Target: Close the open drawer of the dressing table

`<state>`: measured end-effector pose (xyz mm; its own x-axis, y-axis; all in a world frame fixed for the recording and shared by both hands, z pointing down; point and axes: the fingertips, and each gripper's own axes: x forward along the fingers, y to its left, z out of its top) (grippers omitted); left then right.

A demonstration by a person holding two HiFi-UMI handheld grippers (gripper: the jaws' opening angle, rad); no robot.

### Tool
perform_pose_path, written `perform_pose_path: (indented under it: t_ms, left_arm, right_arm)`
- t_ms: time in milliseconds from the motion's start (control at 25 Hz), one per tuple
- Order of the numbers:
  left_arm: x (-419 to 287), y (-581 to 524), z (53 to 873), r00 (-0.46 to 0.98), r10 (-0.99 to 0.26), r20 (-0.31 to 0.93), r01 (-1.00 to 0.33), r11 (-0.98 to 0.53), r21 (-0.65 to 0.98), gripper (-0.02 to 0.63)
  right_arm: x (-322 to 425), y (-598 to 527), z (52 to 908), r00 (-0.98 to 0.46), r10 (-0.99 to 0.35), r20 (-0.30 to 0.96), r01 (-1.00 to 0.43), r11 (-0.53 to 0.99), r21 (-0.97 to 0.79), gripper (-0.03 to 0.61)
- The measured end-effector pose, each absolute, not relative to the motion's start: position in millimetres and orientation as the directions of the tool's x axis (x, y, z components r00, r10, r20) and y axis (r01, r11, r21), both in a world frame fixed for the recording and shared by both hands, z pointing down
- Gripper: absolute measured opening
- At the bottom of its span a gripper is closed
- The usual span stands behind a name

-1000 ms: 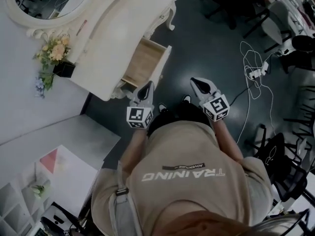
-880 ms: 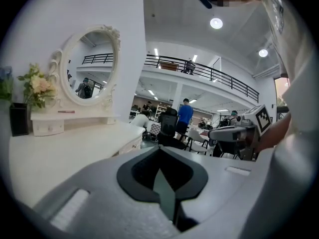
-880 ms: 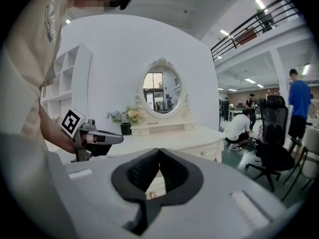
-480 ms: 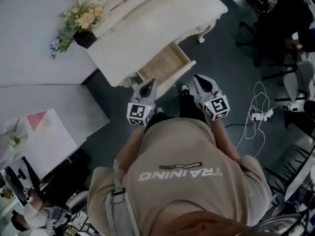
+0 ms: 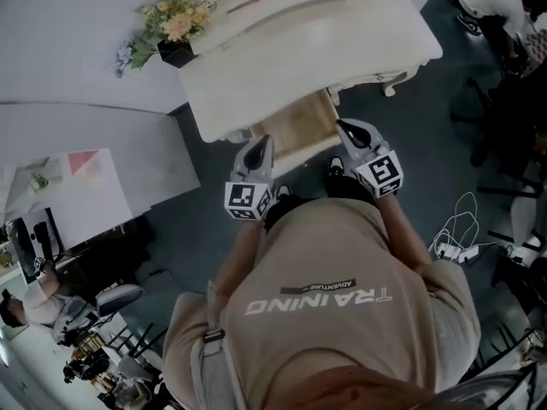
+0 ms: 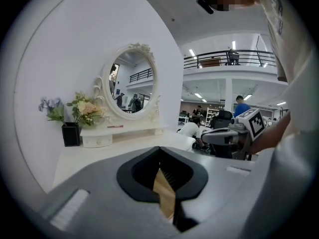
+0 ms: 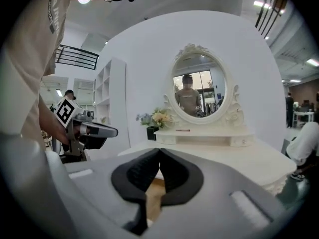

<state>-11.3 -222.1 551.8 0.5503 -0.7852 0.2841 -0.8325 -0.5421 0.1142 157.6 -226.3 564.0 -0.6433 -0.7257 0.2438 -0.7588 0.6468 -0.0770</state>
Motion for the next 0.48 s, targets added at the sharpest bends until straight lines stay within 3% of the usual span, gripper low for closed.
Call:
perform_pose_path:
  t_ms: [480]
  left_arm:
    - [8.4, -198.2, 586.3, 0.366, -0.828, 0.425, -0.929, -0.353, 0.113, 0.006]
  right_arm:
    - [171.7, -248.3, 598.8, -0.802, -0.540, 0.257, -0.586, 0.795, -0.158, 0.005]
